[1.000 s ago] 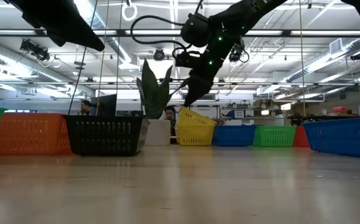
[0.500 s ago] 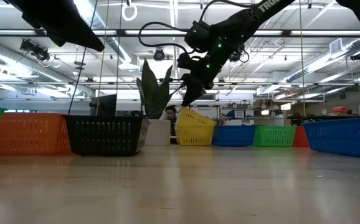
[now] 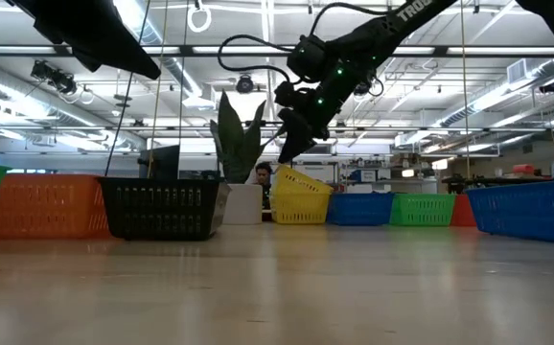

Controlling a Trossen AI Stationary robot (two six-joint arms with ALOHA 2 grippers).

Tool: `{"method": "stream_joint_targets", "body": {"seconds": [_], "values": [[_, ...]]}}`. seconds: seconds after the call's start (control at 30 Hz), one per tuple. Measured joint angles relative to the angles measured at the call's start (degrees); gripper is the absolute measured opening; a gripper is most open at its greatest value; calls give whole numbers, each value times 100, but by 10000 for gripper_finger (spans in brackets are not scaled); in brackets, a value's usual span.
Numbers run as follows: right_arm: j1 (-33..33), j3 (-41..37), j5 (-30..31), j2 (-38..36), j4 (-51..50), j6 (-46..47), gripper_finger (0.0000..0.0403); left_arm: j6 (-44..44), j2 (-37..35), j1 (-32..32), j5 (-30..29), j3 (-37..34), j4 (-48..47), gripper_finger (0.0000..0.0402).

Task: Stack baskets by color
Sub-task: Stack the bottom yellow bin on the top yellow bin

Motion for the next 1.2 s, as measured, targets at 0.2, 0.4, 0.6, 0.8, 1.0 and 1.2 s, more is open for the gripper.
{"method": "stream_joint_targets", "body": {"seconds": [0.2, 0.4, 0.6, 0.8, 1.0, 1.2], "values": [[-80, 0, -277, 0, 0, 56, 4, 0, 0, -2, 0, 0, 2, 13], [-74, 0, -310, 0, -1, 54, 4, 2, 0, -2, 0, 0, 3, 10], [-33, 0, 13, -3, 99, -15, 4, -2, 0, -2, 0, 0, 4, 19], [37, 4, -756, -54, 816, 573, 4, 0, 0, 0, -2, 0, 6, 9], [2, 0, -371, 215, 426, 1018, 4, -32, 0, 0, -4, 0, 18, 16], [-14, -7, 57, 263, 328, 813, 4, -33, 0, 0, -35, 0, 9, 15]]}}
